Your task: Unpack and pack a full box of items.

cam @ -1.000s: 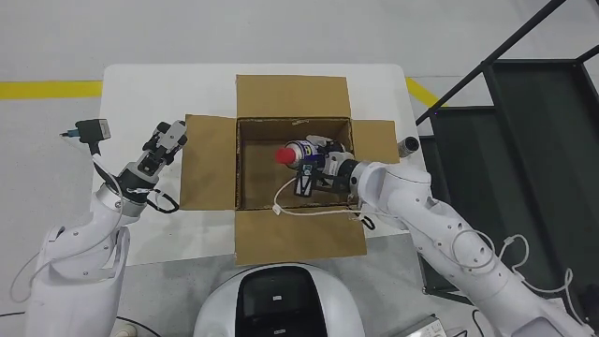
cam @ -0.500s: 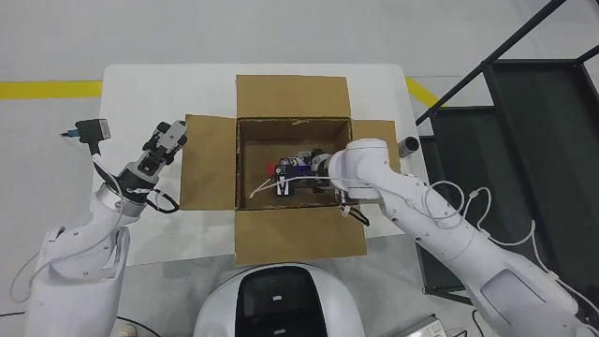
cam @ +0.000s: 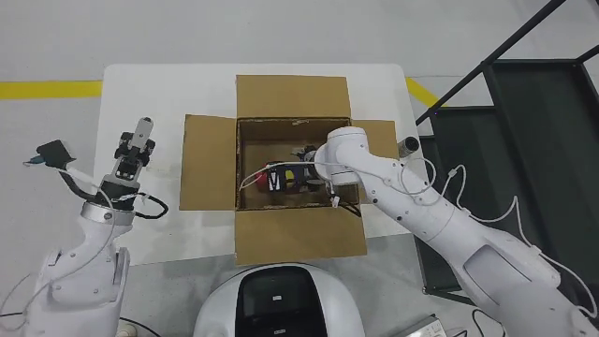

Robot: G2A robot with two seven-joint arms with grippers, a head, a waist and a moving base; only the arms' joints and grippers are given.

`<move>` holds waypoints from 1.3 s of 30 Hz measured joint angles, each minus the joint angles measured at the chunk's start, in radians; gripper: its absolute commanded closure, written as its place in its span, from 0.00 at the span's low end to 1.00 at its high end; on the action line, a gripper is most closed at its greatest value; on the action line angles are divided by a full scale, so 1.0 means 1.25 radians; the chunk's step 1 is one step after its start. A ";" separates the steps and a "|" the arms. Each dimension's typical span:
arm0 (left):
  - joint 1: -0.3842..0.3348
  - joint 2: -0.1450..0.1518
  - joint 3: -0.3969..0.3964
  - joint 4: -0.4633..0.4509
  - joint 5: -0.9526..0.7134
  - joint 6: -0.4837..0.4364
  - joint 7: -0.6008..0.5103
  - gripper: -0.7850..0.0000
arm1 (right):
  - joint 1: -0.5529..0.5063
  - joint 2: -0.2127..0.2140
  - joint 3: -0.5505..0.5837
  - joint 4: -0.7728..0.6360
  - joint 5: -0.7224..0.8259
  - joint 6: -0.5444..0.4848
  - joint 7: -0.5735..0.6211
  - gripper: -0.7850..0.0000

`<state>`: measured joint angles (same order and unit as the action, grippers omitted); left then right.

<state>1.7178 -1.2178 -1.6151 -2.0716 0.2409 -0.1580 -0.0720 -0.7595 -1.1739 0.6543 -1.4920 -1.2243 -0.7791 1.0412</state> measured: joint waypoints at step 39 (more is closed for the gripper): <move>0.167 -0.017 0.078 -0.169 0.129 0.157 0.221 0.00 | -0.121 0.056 0.188 -0.102 0.006 0.021 -0.201 0.00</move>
<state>1.9262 -1.2390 -1.5179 -2.2829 0.4020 0.0377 0.2046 -0.9105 -1.1043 0.8892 -1.6195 -1.2174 -0.7524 0.7903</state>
